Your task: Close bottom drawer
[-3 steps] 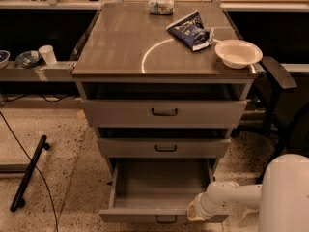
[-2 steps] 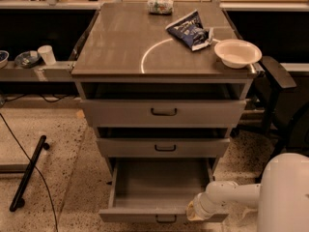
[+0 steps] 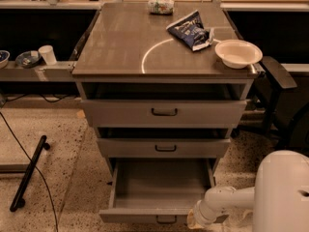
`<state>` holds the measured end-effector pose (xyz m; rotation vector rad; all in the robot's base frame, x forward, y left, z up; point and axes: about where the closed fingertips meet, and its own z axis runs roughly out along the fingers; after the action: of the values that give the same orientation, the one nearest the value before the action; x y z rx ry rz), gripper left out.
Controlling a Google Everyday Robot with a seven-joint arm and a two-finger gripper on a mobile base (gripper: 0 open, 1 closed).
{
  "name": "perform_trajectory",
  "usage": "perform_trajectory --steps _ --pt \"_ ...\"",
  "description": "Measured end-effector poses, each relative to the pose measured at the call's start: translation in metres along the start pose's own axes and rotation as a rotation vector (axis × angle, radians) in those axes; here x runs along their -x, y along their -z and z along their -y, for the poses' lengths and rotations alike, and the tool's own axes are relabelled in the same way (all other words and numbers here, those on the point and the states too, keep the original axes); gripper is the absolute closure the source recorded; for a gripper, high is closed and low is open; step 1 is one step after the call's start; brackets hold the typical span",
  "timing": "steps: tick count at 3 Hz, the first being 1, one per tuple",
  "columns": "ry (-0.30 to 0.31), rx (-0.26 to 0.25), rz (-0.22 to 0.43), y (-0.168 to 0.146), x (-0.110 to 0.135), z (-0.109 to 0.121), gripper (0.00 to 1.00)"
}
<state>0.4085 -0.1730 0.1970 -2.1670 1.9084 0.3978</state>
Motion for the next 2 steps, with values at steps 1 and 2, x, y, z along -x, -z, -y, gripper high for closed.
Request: perform_trajectory --steps 1,2 --pt "-0.007 -0.008 0.017 -0.01 0.001 -0.009 1.0" --pt "-0.026 -0.042 0.053 -0.02 0.0 -0.007 1.0"
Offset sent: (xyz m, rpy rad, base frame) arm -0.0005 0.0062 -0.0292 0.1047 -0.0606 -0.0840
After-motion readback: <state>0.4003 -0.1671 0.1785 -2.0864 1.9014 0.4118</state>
